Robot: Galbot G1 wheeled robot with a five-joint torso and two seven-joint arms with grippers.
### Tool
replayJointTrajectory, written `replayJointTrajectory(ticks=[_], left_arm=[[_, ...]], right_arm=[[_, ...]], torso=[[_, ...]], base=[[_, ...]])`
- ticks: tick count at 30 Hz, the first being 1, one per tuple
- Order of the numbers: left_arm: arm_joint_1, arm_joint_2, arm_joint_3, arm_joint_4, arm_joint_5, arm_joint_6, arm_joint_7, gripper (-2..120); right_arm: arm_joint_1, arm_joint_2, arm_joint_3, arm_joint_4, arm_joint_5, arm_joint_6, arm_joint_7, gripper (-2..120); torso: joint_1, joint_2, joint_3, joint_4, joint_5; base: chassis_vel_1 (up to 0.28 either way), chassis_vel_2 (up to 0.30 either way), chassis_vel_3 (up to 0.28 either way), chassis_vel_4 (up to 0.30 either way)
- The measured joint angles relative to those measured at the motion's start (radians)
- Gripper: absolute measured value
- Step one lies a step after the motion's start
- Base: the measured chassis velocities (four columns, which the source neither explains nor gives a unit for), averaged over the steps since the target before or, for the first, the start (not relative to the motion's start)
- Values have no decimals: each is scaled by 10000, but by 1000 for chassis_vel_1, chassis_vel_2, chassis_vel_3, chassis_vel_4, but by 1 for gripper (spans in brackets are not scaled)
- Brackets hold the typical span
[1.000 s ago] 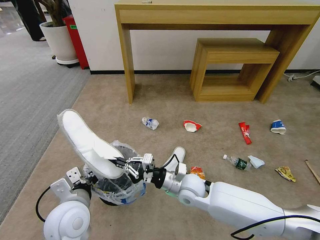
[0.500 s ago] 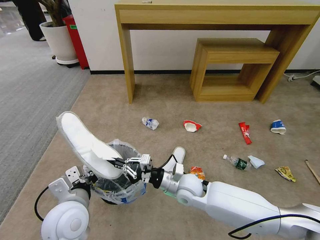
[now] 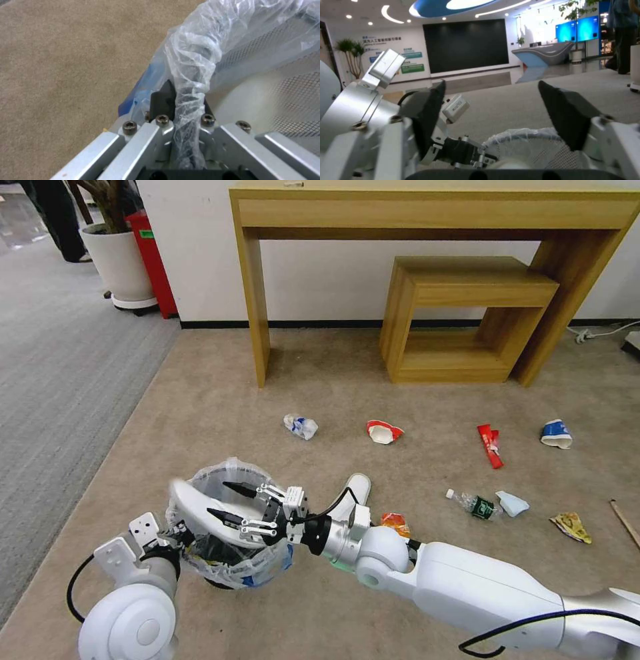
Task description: Pick up the trash bin and place the garbage on the floor into it.
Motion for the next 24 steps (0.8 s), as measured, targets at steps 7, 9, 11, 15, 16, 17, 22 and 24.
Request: replayJointTrajectory(ticks=[7, 9, 11, 15, 16, 17, 22, 24], left_arm=[[31, 9, -12, -20, 3, -3, 1, 1], [36, 5, -5, -20, 11, -4, 1, 1], [42, -2, 3, -21, 15, -5, 3, 1], [56, -14, 21, -23, 32, -6, 5, 1], [58, -14, 22, -22, 37, -10, 5, 1], [58, -14, 22, -22, 37, -10, 5, 1], [40, -5, -27, 62, 44, -22, 12, 1], [32, 16, -63, 78, 39, -26, 13, 1]], right_arm=[[-52, -25, 78, -11, -66, 63, -1, 99], [-65, -36, 116, -5, -70, 65, -1, 100], [-83, -52, 196, 8, -71, 66, 0, 100], [-107, -88, 301, 36, -72, 78, 8, 100], [-124, -98, 356, 69, -70, 78, 12, 100], [-124, -98, 356, 69, -70, 78, 12, 100], [-180, -193, 894, 296, 99, -14, 174, 100], [-183, -235, 1050, 346, 154, -57, 257, 100]], torso=[[0, 0, 0, 0, 0], [0, 0, 0, 0, 1], [0, 0, 0, 0, 0], [0, 0, 0, 0, 0], [0, 0, 0, 0, 1], [0, 0, 0, 0, 1], [0, 0, 0, 0, 0], [0, 0, 0, 0, 1]], base=[[0, 0, 0, 0], [0, 0, 0, 0], [0, 0, 0, 0], [0, 0, 0, 0], [0, 0, 0, 0], [0, 0, 0, 0], [0, 0, 0, 0], [0, 0, 0, 0]])
